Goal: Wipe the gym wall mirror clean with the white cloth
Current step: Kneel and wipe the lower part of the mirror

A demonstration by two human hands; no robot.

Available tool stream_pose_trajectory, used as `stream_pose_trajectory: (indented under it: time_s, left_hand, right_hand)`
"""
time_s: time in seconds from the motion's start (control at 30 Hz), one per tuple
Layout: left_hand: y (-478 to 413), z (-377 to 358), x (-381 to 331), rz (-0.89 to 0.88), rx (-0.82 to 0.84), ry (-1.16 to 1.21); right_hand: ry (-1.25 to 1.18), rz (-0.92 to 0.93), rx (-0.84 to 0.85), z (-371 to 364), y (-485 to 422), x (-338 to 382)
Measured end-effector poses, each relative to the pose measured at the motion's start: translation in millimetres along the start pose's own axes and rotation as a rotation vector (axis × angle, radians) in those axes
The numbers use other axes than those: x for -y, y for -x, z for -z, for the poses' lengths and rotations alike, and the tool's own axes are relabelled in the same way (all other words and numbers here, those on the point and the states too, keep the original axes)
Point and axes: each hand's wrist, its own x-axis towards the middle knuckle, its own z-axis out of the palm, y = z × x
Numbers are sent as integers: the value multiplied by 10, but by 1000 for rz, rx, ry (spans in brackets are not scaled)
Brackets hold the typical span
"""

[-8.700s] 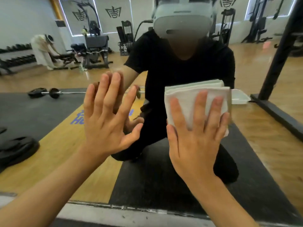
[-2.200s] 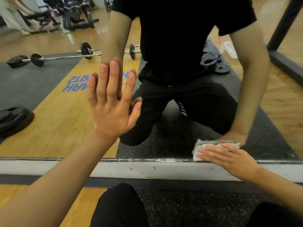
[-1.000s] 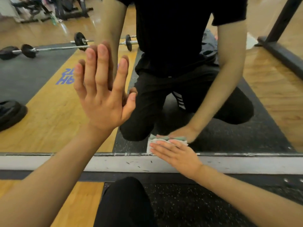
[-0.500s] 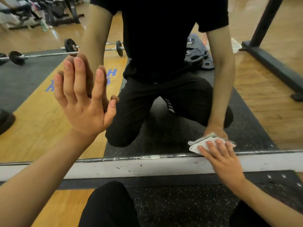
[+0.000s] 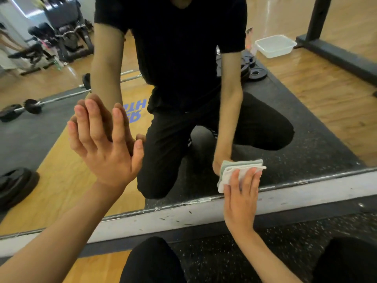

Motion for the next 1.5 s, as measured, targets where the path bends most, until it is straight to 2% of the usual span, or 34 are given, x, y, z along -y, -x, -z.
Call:
stream_pose_trajectory:
  time_s: [0.1, 0.23, 0.37, 0.4, 0.53, 0.6, 0.67, 0.73, 0.83, 0.9, 1.03, 1.17, 1.23, 1.33, 1.43, 1.5]
  left_hand:
    - [6, 8, 2, 6, 10, 8]
    - [-12, 6, -18, 9, 7, 28]
    - [-18, 23, -14, 2, 17, 32]
    - [-19, 25, -14, 7, 14, 32]
    - [-6, -1, -35, 25, 0, 24]
    - [-2, -4, -38, 27, -1, 31]
    - [14, -8, -36, 26, -4, 33]
    - [24, -12, -25, 18, -1, 31]
    - [22, -18, -16, -9, -10, 33]
    - [33, -5, -19, -3, -13, 47]
    - [42, 14, -13, 0, -10, 60]
    - [17, -3, -32, 2, -15, 72]
    - [4, -2, -31, 3, -16, 71]
    - [4, 23, -47, 20, -8, 81]
    - [-27, 53, -47, 13, -2, 81]
    - [-25, 57, -49, 11, 10, 84]
  right_hand:
    - [-176, -61, -70, 204, -310, 489]
    - [-174, 156, -283, 627, -1170, 1113]
    - [-72, 265, -309, 518, -1109, 764]
    - [-78, 212, -302, 376, -936, 559]
    - [-184, -232, -206, -66, -213, 6]
    - [-286, -396, -215, -95, -114, 66]
    - [-379, -456, -266, -9, -262, 295]
    - [-401, -353, -341, 175, -608, 609]
    - [-243, -25, -457, 625, -1293, 1137]
    - [-126, 159, -463, 887, -1645, 1365]
    - [33, 431, -414, 996, -1702, 1017]
    - [148, 413, -207, 653, -1057, 67]
    - [217, 399, -112, 614, -862, -130]
    - [274, 448, -112, 806, -1056, 79]
    - [287, 593, -191, 1210, -1652, 648]
    - [258, 619, -248, 1505, -2043, 1107]
